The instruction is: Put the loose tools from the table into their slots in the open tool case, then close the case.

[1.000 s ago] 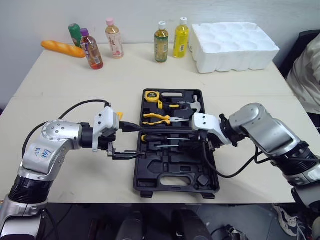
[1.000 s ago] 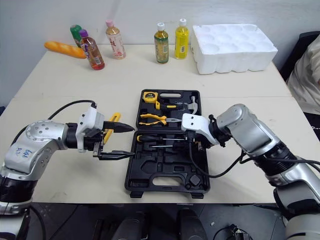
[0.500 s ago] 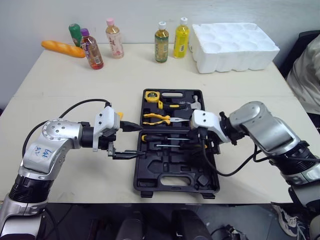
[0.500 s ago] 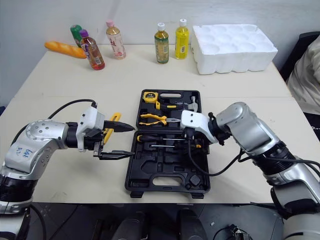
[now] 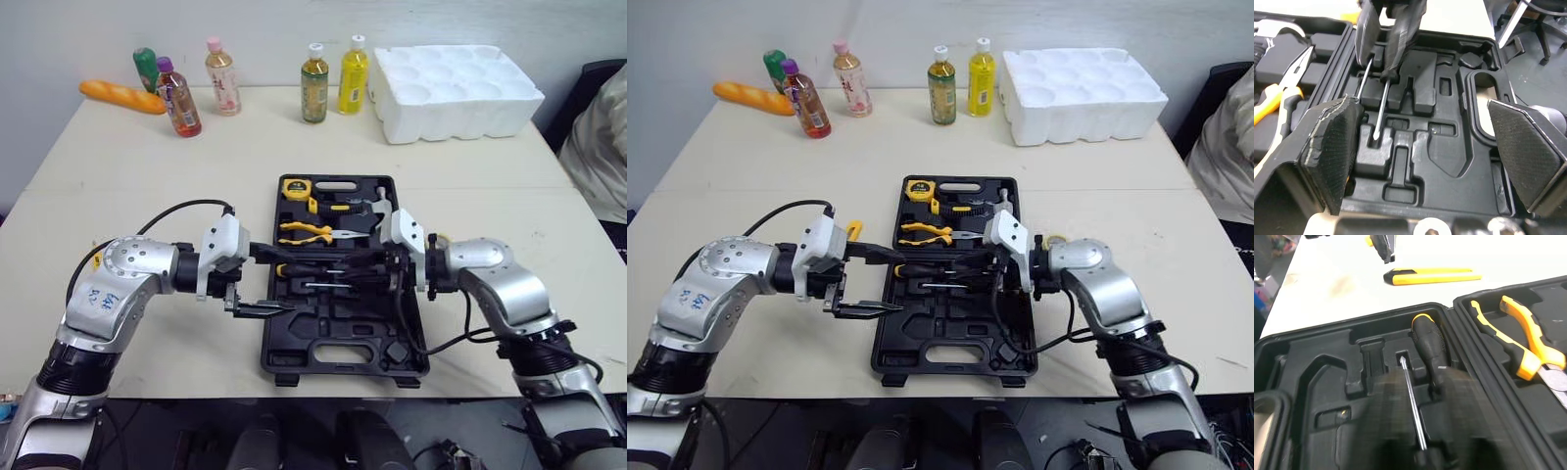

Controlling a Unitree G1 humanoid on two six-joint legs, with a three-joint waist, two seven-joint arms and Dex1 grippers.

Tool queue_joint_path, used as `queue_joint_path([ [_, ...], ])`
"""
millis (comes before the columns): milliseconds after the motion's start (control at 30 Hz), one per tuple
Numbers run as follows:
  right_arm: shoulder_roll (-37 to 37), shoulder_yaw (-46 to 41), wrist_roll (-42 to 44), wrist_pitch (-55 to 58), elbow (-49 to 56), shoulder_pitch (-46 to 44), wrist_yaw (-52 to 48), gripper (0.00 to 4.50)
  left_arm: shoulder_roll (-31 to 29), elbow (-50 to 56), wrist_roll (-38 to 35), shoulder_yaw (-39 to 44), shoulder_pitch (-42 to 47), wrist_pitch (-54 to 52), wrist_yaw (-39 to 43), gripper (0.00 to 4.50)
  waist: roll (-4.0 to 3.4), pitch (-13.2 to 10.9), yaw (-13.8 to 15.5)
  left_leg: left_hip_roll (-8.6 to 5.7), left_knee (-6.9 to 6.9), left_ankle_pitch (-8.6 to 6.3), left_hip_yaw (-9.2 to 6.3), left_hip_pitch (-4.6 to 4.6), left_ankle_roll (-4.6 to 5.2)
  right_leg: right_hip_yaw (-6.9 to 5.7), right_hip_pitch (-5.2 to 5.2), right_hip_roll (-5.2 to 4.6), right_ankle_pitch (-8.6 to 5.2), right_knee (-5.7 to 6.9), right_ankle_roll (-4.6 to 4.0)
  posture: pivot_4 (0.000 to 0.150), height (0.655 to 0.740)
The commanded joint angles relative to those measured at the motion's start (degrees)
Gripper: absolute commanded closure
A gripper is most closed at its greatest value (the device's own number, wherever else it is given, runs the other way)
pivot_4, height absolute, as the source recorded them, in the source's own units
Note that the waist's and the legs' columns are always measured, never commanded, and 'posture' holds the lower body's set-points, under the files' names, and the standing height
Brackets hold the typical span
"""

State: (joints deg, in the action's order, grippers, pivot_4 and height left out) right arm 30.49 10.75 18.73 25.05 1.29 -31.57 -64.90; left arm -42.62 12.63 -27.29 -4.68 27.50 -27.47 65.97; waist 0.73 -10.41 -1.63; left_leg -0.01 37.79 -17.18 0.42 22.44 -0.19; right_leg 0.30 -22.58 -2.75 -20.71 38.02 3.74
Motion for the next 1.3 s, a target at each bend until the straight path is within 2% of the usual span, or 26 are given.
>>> queue_joint_path([
  [33,0.79,0.11,-1.35,-1.43,-0.26,1.04,0.44,4.48,0.09,0.46,0.01,0.53,1.09,0.86,0.28,0.00,0.00,0.00,0.01,0.00,0.00,0.00,0.00,0.00,0.00,0.01,0.01,0.00,0.00,0.00,0.00,0.150,0.7400],
  [267,1.77,3.15,-7.75,0.23,-5.39,1.07,4.88,4.48,0.37,-0.69,0.51,0.45,1.49,1.62,0.74,0.00,0.02,0.02,-0.08,0.01,0.05,0.00,0.00,-0.09,0.00,0.03,0.06,0.01,0.00,-0.03,0.00,0.150,0.7400],
  [433,5.70,8.50,-9.60,3.66,-3.17,4.03,1.06,4.48,0.68,-1.19,0.65,0.28,1.80,1.96,1.06,0.00,0.12,0.10,0.08,0.00,0.12,-0.06,0.00,-0.22,0.09,0.04,0.20,0.00,0.00,-0.06,0.00,0.150,0.7400],
  [567,6.05,10.02,-10.96,4.11,-2.67,4.69,2.55,4.48,0.82,-1.87,1.08,0.00,1.82,2.63,1.47,0.00,0.41,0.37,0.18,0.00,0.12,-0.11,-0.08,-0.23,0.09,0.02,0.27,-0.01,0.00,-0.09,0.00,0.150,0.7400],
  [833,4.99,7.66,-10.54,1.91,-1.88,5.06,5.12,4.48,1.48,-3.01,1.60,-0.50,2.11,3.56,1.71,0.00,0.48,0.57,0.09,0.00,0.10,-0.28,-0.12,-0.67,0.27,0.00,0.77,-0.03,0.00,-0.30,0.00,0.150,0.7400],
  [900,4.80,5.93,-10.11,-0.67,-0.84,5.11,6.07,4.48,1.63,-3.24,1.41,0.08,1.50,3.14,0.93,0.00,0.48,0.57,0.09,0.00,-0.05,-0.32,-0.11,-1.04,0.30,0.00,1.13,-0.03,-0.01,-0.42,-0.01,0.150,0.7400],
  [1000,5.15,1.72,-6.63,0.27,3.24,5.51,6.60,4.48,1.48,-2.70,0.33,2.48,-0.86,1.46,-1.53,0.00,0.47,0.56,0.07,0.00,-0.11,-0.32,-0.11,-1.09,0.30,0.01,1.16,-0.04,-0.01,-0.46,-0.02,0.150,0.7400],
  [1100,8.58,-4.48,-0.45,6.02,9.73,7.23,5.19,3.61,0.39,-0.58,-1.53,7.40,-6.42,-0.82,-4.70,0.00,0.23,0.41,0.09,0.00,-0.20,-0.32,-0.10,-1.01,0.30,0.01,1.06,-0.05,-0.01,-0.45,-0.02,0.150,0.7400],
  [1200,16.30,-19.51,8.68,13.51,15.79,13.30,2.78,2.35,-0.69,2.84,-3.81,20.15,-20.19,-4.79,-9.88,0.00,0.02,0.25,0.05,0.01,-0.32,-0.31,-0.11,-0.87,0.29,0.01,0.97,-0.06,-0.01,-0.44,-0.02,0.150,0.7400],
  [1300,22.45,-30.12,10.07,14.47,14.44,20.16,1.20,0.94,0.64,4.62,-7.04,33.13,-31.40,-8.23,-13.86,0.00,0.02,0.24,0.03,0.06,-0.66,-0.32,-0.10,-0.92,0.30,-0.01,0.99,-0.05,-0.01,-0.65,-0.02,0.150,0.7400],
])
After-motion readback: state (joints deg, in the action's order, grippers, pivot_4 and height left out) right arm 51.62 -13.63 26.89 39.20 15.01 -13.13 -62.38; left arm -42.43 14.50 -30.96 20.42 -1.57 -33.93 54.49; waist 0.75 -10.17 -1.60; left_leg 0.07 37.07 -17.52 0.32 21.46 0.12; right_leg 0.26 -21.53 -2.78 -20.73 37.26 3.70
